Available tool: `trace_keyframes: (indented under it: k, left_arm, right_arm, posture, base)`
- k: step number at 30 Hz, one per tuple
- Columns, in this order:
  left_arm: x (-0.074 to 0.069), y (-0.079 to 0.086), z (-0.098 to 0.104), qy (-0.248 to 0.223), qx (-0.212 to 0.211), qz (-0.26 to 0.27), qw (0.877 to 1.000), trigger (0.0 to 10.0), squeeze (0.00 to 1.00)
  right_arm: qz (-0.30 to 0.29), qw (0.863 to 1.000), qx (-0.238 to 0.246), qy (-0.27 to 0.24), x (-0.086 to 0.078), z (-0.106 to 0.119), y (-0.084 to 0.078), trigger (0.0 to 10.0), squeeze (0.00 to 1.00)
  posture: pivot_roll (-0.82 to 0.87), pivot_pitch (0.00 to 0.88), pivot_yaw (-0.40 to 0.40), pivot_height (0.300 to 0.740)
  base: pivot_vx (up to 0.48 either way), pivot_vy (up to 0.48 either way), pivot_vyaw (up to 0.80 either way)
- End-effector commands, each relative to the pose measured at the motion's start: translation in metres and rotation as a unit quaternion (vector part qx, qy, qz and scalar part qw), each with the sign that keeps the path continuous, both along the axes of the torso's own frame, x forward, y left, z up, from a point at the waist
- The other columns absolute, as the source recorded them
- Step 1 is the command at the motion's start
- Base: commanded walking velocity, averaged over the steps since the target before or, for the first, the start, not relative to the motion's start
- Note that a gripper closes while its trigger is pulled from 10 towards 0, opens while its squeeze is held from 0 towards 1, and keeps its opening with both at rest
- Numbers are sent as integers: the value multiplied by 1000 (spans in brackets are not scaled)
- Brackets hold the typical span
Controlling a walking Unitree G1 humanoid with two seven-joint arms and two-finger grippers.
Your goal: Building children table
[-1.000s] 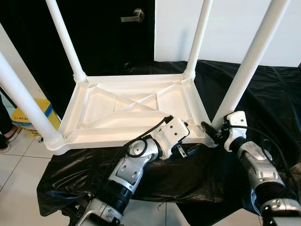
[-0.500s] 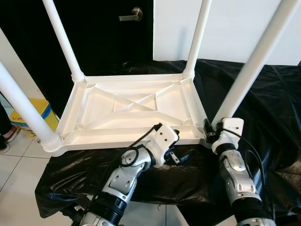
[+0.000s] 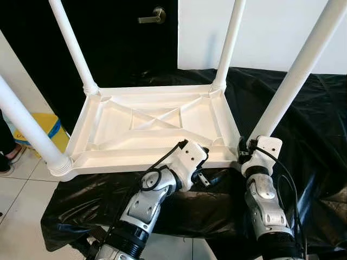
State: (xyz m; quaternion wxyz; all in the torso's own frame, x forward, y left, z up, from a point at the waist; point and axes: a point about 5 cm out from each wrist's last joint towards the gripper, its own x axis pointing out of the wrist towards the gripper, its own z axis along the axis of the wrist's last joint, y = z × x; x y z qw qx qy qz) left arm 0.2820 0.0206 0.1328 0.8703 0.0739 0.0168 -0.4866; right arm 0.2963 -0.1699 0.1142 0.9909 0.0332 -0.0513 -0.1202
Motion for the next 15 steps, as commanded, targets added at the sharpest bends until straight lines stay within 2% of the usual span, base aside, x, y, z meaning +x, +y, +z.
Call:
trace_keyframes:
  k: [1, 4, 5, 6, 7, 11, 15]
  left_arm:
    - [6, 6, -3, 9, 0, 83, 996, 10000, 0]
    - [6, 8, -4, 26, 1, 96, 995, 10000, 0]
    - [6, 9, -5, 34, 2, 101, 994, 10000, 0]
    - [6, 9, -5, 34, 2, 101, 994, 10000, 0]
    - [5, 10, -5, 34, -1, 101, 994, 10000, 0]
    - [2, 10, -4, 14, 7, 91, 996, 10000, 0]
    - [-6, 5, -4, -4, 13, 50, 999, 10000, 0]
  right_arm:
    - [-8, 999, 0, 33, -6, -14, -1, 10000, 0]
    - [3, 1000, -2, 27, -9, -12, -1, 10000, 0]
    - [4, 1000, -5, 20, -10, -10, -2, 10000, 451]
    - [4, 1000, -5, 20, -10, -10, -2, 10000, 451]
    - [7, 1000, -7, 13, -12, -8, -3, 10000, 1000]
    - [23, 1000, -3, -8, -15, -3, -5, 10000, 1000]
    - [92, 995, 6, -28, -23, 4, -13, 10000, 1000]
  posture:
    - [-128, 23, 0, 740]
    - [-125, 26, -5, 740]
    - [-124, 27, -7, 740]
    - [-124, 27, -7, 740]
    - [-125, 33, -6, 740]
    - [-131, 33, -1, 740]
    - [-155, 39, 7, 740]
  base:
    - [0, 0, 0]
    - [0, 0, 0]
    - [0, 0, 0]
    - [0, 0, 0]
    - [0, 0, 0]
    - [0, 0, 0]
    - [0, 0, 0]
